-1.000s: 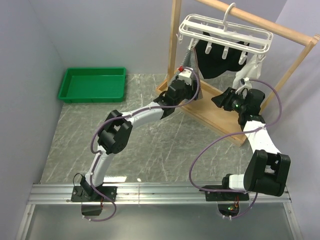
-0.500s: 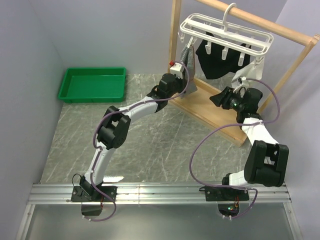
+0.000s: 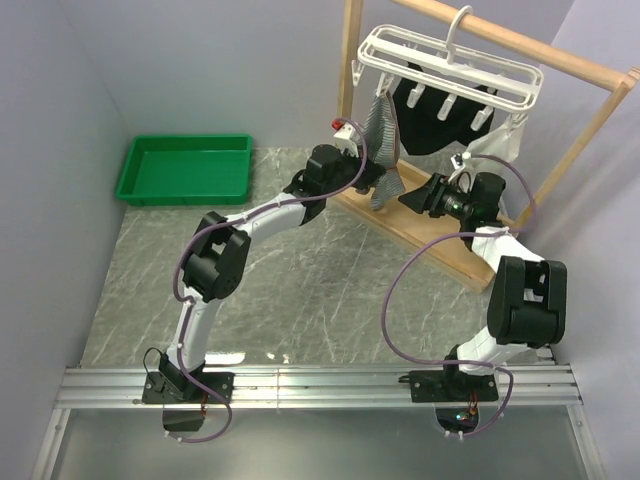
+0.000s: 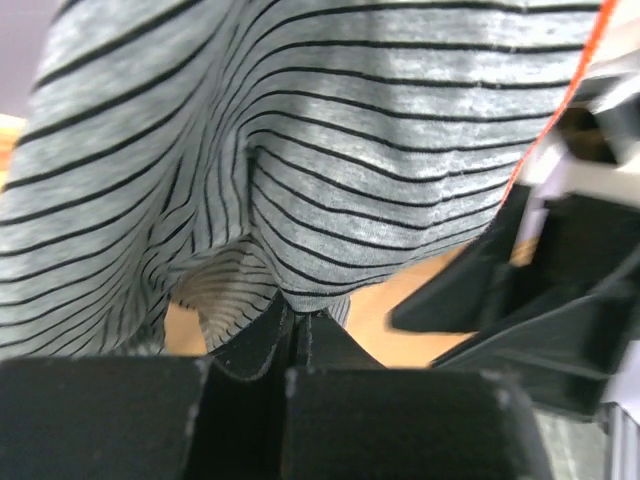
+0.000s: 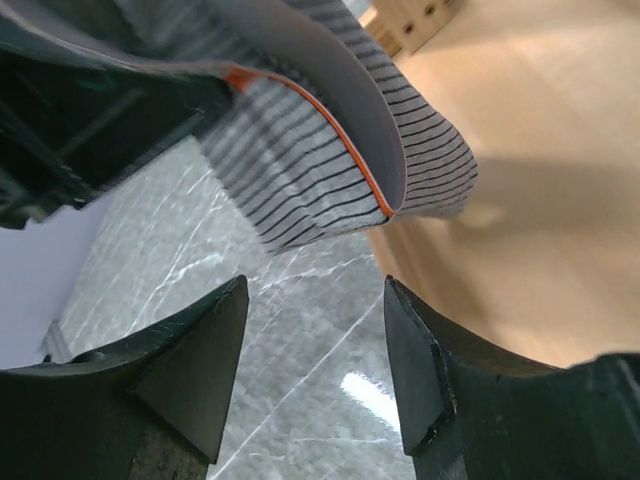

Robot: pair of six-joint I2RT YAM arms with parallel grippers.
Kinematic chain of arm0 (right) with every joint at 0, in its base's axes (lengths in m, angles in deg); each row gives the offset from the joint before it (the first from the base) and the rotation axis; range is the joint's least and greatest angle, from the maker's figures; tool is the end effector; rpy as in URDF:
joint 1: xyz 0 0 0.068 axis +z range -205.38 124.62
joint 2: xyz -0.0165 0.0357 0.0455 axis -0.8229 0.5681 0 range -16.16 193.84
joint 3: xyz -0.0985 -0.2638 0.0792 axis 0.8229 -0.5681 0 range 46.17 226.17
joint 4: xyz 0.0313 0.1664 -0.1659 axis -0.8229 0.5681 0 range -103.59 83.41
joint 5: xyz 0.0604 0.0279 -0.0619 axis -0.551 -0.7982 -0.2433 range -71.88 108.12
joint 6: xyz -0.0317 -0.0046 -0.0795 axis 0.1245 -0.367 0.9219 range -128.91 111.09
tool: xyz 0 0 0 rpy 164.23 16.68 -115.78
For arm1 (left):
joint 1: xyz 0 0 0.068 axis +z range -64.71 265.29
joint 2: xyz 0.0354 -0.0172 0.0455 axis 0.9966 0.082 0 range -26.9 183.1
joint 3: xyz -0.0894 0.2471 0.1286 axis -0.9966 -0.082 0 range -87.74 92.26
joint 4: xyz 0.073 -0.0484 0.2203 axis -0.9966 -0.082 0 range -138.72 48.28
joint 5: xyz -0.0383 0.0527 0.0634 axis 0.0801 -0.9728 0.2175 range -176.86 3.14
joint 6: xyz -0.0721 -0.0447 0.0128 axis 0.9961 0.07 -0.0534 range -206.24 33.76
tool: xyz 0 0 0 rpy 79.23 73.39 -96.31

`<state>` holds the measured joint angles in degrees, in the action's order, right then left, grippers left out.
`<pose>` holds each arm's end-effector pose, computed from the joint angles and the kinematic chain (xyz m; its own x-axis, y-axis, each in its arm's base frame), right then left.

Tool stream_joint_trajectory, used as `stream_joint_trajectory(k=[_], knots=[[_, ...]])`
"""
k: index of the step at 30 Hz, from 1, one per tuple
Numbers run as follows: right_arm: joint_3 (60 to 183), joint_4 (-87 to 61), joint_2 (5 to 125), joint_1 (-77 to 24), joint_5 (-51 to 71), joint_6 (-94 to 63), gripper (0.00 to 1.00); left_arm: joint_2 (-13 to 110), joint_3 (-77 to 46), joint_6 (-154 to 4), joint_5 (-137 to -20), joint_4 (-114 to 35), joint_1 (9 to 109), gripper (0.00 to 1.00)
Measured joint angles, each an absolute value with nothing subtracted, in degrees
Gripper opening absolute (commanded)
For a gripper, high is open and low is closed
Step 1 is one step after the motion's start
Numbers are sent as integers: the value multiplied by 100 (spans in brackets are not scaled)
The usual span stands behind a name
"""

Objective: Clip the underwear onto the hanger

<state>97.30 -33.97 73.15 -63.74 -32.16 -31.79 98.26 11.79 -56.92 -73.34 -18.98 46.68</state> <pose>0.3469 0.0077 0.2723 -0.5243 0.3281 -0.7858 -0.4644 0.6633 0.5868 0.4220 -0.3598 0.2981 -0.4208 -0.2733 -0.8650 0.6689 0.5506 -0.4994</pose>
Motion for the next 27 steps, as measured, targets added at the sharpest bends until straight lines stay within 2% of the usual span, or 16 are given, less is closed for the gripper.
stream_joint_trajectory(k=[14,15,16,18,19,22,27], knots=[[9765,-4101,7667,-6151,-3278,-3834,61,9619,1044,-5478,-6913,-1828,4668,0],[9765,-4201,7680,-6110,-3282,-3920,57,9593,1006,-5461,-6902,-1822,4668,0],[9765,-4280,7694,-6070,-3286,-3963,48,9571,969,-5445,-6884,-1822,4666,0],[9765,-4411,7711,-5970,-3308,-4077,37,9512,901,-5410,-6869,-1813,4668,0],[9765,-4450,7711,-5922,-3328,-4123,23,9483,880,-5406,-6869,-1811,4668,1],[9765,-4588,7711,-5821,-3391,-4243,0,9400,821,-5404,-6869,-1800,4668,4],[9765,-4625,7600,-5782,-3382,-4363,0,9230,668,-5404,-6873,-1767,4668,7]])
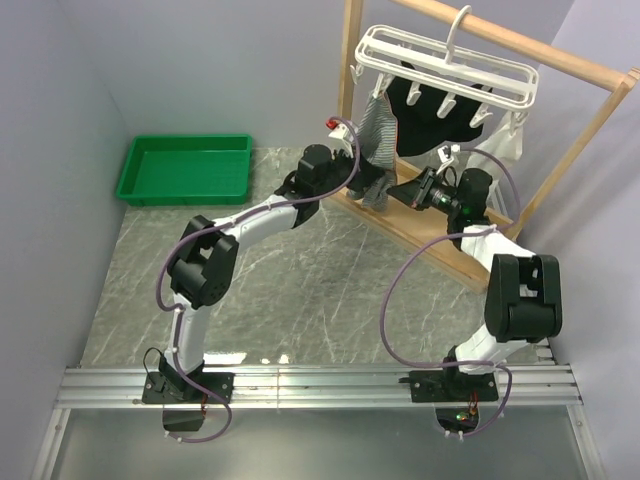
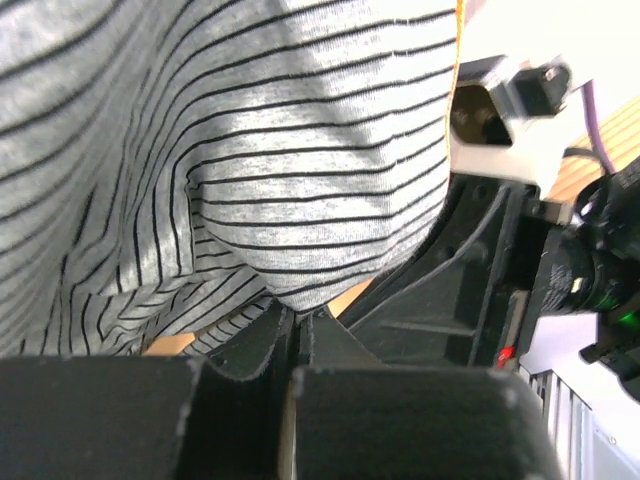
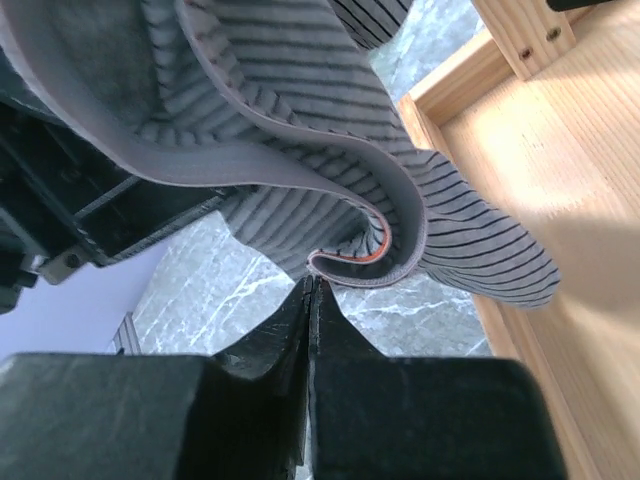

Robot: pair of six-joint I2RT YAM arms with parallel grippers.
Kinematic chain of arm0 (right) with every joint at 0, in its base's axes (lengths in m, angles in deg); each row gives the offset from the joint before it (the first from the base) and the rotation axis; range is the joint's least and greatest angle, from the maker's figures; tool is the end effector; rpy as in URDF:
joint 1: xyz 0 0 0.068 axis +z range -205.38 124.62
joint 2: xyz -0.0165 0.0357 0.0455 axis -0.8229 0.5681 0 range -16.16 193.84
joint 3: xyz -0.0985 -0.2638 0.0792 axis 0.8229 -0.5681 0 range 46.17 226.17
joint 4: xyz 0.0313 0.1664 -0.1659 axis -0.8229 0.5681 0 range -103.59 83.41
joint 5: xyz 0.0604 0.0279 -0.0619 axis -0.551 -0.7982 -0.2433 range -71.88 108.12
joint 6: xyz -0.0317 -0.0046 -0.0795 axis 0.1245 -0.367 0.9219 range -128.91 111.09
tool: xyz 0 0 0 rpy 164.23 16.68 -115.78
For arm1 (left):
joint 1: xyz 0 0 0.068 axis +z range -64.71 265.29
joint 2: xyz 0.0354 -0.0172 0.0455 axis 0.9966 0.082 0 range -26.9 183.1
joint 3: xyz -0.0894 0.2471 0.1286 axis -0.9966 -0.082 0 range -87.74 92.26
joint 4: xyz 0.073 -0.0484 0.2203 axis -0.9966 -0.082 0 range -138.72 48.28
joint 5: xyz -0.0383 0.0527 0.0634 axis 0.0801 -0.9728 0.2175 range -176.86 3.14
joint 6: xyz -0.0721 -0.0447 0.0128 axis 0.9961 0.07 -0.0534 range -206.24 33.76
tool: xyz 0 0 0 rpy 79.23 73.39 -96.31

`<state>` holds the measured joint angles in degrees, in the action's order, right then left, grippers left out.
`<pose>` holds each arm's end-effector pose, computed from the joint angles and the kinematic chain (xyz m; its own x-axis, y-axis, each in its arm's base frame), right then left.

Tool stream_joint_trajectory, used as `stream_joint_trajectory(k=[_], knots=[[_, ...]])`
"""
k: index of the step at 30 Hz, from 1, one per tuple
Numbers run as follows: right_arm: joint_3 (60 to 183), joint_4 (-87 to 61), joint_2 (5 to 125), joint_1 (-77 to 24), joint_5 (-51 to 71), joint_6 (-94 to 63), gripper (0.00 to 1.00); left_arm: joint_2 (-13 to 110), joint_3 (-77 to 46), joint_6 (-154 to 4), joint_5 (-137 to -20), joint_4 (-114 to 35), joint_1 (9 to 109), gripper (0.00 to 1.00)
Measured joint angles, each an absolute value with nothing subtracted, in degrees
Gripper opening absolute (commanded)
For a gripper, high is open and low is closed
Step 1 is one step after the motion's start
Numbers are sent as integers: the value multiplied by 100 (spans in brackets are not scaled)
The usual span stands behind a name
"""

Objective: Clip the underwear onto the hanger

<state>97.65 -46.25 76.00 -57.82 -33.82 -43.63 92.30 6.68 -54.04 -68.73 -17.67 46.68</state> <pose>0.3574 0.0443 0.2837 -0.5433 0.3746 -0.7513 -0.5393 0.5301 0.6543 0.3981 -0.3482 0.3227 -0.4540 -0.2856 -0.8440 0.7023 0.4682 -0.5362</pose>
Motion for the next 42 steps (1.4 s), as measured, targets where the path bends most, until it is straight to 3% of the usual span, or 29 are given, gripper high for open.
stream_joint_trajectory(k=[5,9,10,11,12,14,15,18,23,35,38,39,42], knots=[[9758,-4485,7084,-5782,-3339,-4383,0,8941,316,-5404,-6873,-1763,4708,10],[9748,-4455,6577,-5782,-3330,-4394,0,8624,-67,-5408,-6873,-1756,4780,5],[9743,-4396,6465,-5782,-3304,-4383,5,8554,-148,-5408,-6875,-1758,4795,4],[9743,-4297,6371,-5771,-3245,-4335,19,8484,-222,-5408,-6875,-1756,4815,4],[9741,-4153,6277,-5745,-3160,-4248,53,8443,-264,-5408,-6871,-1754,4835,4],[9713,-3991,6192,-5729,-3033,-4112,82,8355,-344,-5406,-6869,-1743,4863,4],[9706,-3908,6183,-5721,-2987,-4064,90,8316,-388,-5404,-6864,-1712,4874,4],[9638,-3749,6227,-5712,-2926,-3970,91,8248,-425,-5389,-6834,-1702,4874,4],[9588,-3657,6459,-5712,-2954,-3907,87,8220,-425,-5347,-6718,-1618,4872,4],[9518,-4162,6870,-5629,-3413,-4280,63,8209,-408,-5056,-6495,-1603,4872,5],[9518,-4343,6909,-5598,-3516,-4398,46,8209,-373,-5013,-6462,-1601,4872,6],[9518,-4378,6924,-5583,-3538,-4416,31,8209,-355,-4997,-6458,-1599,4870,8],[9518,-4424,6957,-5517,-3599,-4488,0,8207,-318,-4967,-6458,-1590,4865,16]])
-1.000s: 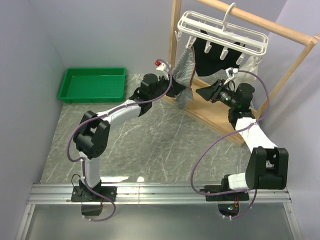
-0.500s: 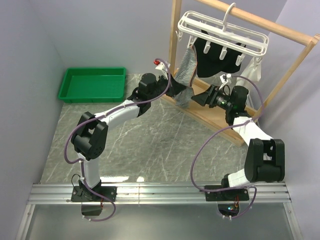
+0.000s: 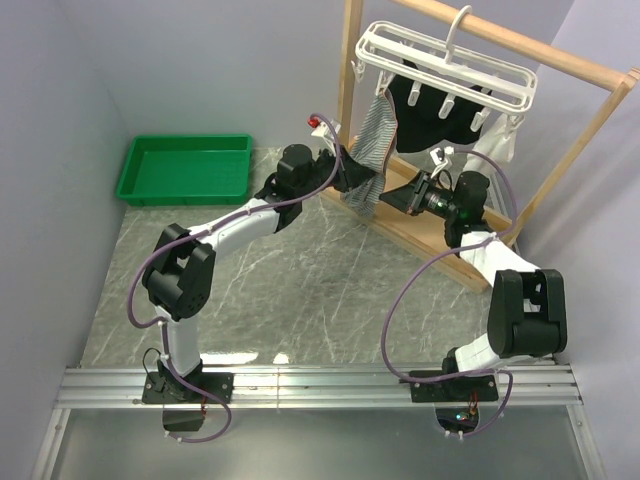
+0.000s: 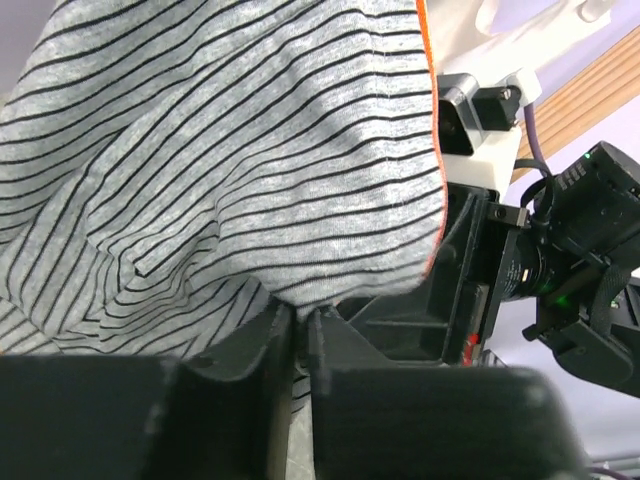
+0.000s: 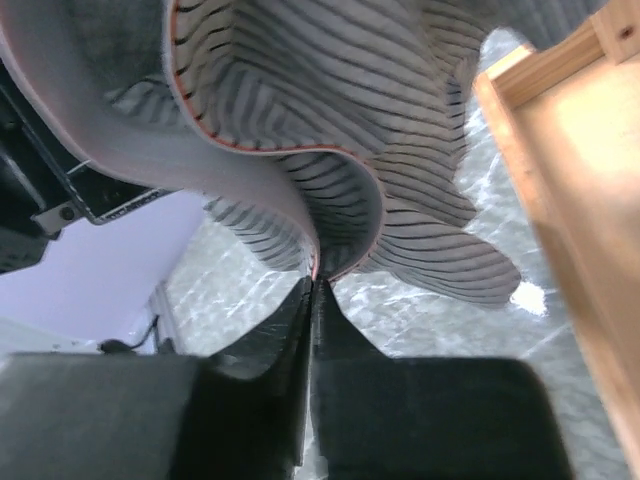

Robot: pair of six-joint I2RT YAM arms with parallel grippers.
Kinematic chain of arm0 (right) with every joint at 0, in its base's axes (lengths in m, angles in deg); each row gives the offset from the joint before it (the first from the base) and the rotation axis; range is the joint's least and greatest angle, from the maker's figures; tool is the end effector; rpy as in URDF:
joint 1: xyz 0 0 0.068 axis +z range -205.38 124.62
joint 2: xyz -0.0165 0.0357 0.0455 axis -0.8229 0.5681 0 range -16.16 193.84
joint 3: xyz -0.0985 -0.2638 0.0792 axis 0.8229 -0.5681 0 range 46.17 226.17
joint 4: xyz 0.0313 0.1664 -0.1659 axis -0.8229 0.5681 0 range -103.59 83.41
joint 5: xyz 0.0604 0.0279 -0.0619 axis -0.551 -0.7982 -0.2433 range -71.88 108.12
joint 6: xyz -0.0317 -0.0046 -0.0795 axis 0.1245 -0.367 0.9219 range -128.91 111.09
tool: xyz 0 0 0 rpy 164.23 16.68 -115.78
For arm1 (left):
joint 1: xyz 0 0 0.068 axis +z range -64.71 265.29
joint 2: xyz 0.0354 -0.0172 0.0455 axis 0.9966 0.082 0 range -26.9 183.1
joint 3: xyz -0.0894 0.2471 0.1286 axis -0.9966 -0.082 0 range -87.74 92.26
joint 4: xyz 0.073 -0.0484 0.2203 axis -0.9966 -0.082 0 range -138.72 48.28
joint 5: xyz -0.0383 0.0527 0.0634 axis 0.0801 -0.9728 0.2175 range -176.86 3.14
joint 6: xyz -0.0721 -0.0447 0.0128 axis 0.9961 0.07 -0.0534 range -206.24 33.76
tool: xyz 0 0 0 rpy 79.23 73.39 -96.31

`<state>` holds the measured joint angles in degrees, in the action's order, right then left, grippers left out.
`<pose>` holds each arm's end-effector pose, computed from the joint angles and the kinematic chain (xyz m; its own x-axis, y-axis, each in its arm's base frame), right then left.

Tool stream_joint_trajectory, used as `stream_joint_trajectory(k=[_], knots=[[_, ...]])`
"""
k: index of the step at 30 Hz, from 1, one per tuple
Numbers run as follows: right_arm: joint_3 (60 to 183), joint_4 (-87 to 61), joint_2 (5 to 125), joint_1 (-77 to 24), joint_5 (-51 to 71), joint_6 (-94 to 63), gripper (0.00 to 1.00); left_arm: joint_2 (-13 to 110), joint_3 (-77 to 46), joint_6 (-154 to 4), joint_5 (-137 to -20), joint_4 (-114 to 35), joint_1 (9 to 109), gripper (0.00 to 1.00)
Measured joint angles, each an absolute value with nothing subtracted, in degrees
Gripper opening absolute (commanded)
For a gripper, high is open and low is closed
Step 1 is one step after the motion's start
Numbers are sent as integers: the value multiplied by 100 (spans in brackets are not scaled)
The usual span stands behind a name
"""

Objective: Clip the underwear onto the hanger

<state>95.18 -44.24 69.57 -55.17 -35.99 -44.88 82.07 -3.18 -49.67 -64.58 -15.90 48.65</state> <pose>0.3275 0.0624 0.3018 -0.5600 0.3423 -0.7545 -0.5916 0.4723 0.6534 0.3683 -0.3098 0.3502 -0.4944 -0.3194 -0.8084 0.6996 0.4057 -0.5882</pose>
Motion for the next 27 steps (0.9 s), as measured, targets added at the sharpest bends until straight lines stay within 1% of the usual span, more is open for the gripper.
stream_joint_trajectory(k=[2,3,5,6,9,17,18,20,21,24,27], knots=[[9518,-4426,6955,-5485,-3632,-4519,0,8209,-318,-4956,-6462,-1590,4865,21],[9518,-4420,6953,-5474,-3634,-4516,0,8209,-318,-4956,-6464,-1594,4865,34],[9522,-4387,6944,-5460,-3632,-4527,0,8198,-323,-4982,-6506,-1605,4867,44],[9529,-4363,6931,-5460,-3632,-4536,0,8176,-342,-4982,-6537,-1621,4867,54],[9581,-4293,6854,-5460,-3610,-4628,0,7969,-624,-5078,-6709,-1667,4909,64],[9885,-4223,6450,-5421,-3551,-4943,0,6898,-1944,-5566,-7160,-1968,5377,64],[9933,-4221,6419,-5415,-3551,-4973,0,6795,-2099,-5664,-7199,-1946,5414,69],[9997,-4228,6376,-5406,-3542,-5034,0,6675,-2360,-5893,-7262,-1927,5418,69],[10012,-4217,6365,-5401,-3542,-5065,0,6666,-2456,-6029,-7291,-1892,5379,70],[10060,-4173,6347,-5401,-3520,-5176,0,6788,-2648,-6442,-7332,-1780,5204,76],[10132,-4092,6336,-5401,-3487,-5286,0,7131,-2679,-6733,-7323,-1503,5049,78]])
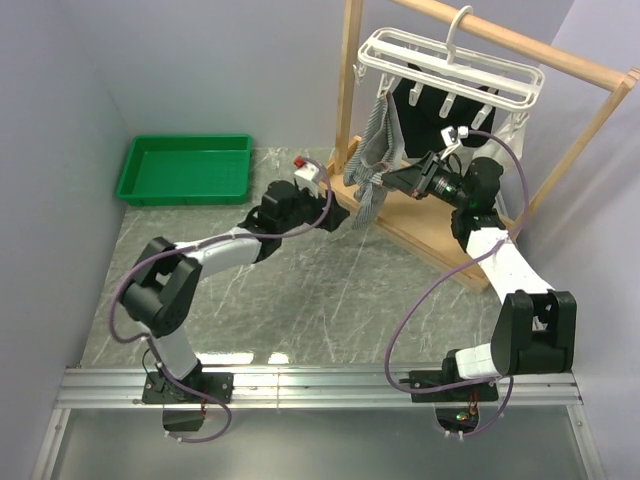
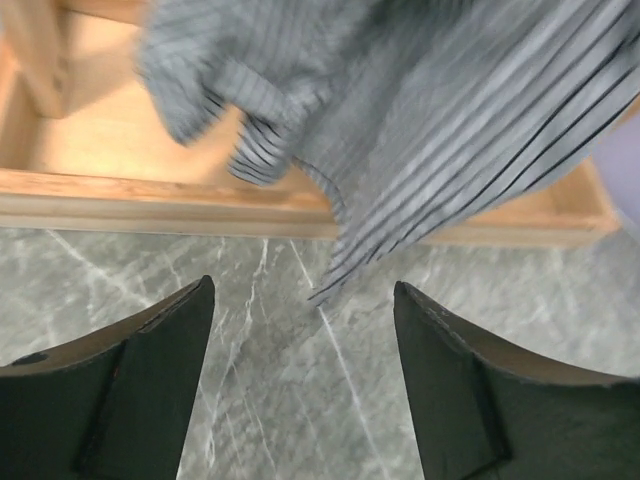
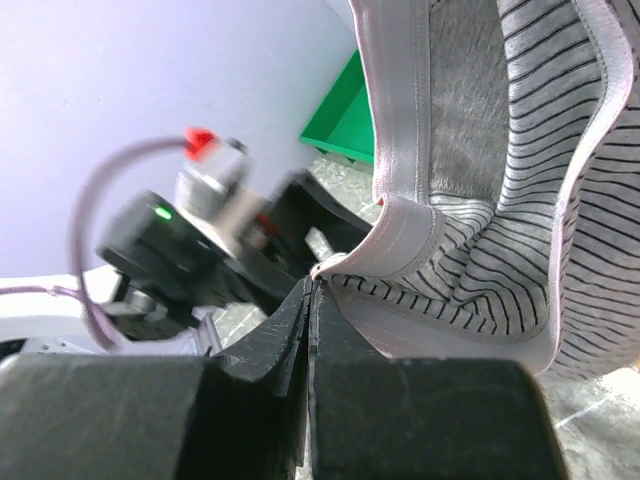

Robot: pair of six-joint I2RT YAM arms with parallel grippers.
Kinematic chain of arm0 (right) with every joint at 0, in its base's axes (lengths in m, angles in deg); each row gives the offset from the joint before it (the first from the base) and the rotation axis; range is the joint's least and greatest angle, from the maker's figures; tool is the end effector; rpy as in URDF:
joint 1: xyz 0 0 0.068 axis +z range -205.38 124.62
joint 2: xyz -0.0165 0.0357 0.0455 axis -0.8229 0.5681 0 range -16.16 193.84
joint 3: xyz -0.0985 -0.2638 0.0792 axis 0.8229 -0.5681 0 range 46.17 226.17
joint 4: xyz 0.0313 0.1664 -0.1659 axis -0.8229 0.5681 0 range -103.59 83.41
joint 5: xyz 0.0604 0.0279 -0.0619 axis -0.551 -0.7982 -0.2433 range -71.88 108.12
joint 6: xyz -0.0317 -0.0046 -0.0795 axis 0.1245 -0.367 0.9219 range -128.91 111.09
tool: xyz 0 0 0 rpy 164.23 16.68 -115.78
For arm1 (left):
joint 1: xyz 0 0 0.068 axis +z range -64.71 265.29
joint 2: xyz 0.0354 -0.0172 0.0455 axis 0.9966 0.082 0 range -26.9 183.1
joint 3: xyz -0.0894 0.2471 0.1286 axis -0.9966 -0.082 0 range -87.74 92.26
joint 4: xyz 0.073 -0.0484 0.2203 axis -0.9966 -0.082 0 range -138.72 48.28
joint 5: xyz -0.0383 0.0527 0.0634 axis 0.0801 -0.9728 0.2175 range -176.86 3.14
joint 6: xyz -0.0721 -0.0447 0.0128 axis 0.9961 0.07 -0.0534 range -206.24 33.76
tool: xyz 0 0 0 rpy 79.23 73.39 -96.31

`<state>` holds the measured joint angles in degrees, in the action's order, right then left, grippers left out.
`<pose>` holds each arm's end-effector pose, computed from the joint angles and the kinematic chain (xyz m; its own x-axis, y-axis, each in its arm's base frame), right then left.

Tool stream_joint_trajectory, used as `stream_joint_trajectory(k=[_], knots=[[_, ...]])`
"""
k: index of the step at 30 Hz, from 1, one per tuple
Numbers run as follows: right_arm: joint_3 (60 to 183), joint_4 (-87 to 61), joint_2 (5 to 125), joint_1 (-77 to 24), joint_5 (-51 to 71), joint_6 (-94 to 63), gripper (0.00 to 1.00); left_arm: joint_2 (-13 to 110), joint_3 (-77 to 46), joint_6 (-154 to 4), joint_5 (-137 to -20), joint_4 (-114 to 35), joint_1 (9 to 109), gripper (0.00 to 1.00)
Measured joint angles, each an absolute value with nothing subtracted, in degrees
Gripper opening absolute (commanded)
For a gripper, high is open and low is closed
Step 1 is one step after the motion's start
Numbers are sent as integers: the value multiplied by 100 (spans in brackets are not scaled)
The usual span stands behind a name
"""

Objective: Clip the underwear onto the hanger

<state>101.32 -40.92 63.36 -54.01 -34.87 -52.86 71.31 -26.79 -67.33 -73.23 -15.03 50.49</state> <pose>0.3102 0.0677 0.3636 -0.5261 0.4053 -0.7476 -0.6202 0.4186 0.6634 0.3314 -0.2522 0.2832 -0.3839 -0.1168 -0.9160 0.6559 0.6637 -0.3595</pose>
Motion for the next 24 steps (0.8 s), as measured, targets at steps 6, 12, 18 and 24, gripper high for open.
stream_joint_trajectory(k=[6,12,18,24], knots=[[10331,-3917,6240,-5395,-3420,-5402,0,7774,-2760,-7211,-7135,-991,4769,80],[10534,-3782,6214,-5388,-3402,-5509,0,8331,-2617,-7345,-7343,-692,4511,55],[10663,-3100,6059,-5423,-3413,-5102,0,8578,-2432,-7633,-7527,-613,4859,0],[10915,-1981,6000,-5703,-3450,-4145,0,8034,-2663,-8582,-7387,-613,5280,0]])
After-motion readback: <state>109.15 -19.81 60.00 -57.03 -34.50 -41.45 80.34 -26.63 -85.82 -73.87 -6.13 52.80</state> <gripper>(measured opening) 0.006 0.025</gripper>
